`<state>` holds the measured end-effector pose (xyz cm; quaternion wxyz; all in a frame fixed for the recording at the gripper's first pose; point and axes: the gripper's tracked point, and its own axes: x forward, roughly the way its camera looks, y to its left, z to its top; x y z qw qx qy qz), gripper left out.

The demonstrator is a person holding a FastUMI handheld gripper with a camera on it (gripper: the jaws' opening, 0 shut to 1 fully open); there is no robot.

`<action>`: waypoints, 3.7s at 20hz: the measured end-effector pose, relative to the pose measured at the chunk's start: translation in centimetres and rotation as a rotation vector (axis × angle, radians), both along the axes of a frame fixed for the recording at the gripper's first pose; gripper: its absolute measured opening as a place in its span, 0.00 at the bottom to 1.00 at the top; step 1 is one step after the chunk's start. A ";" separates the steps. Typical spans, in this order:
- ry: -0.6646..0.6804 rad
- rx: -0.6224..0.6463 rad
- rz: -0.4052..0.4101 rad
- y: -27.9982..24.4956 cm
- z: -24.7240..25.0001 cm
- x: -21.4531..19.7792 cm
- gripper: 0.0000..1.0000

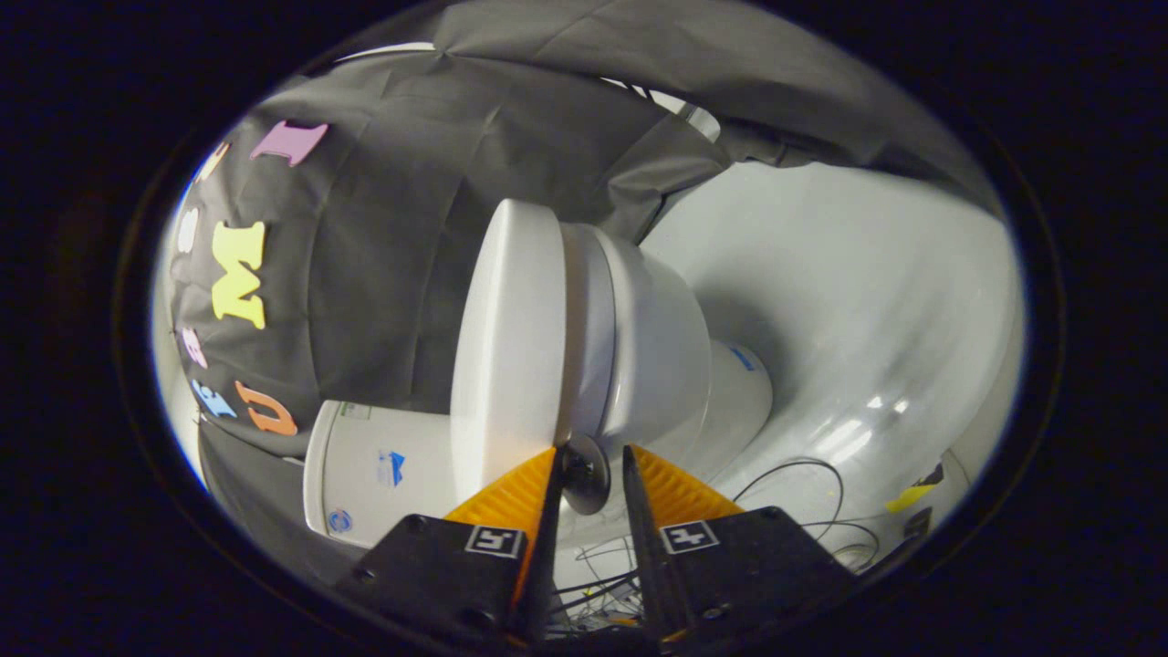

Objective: Open the toilet lid.

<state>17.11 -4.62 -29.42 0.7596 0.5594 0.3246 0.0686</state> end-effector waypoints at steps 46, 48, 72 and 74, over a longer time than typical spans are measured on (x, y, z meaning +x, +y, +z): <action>-0.153 -0.163 0.037 3.1 11.5 -0.9 0.05; -0.170 -0.187 0.045 3.6 12.9 -0.9 0.05; -0.240 -0.340 0.074 4.6 16.3 -1.1 0.05; -0.256 -0.371 0.084 4.4 16.2 -1.1 0.05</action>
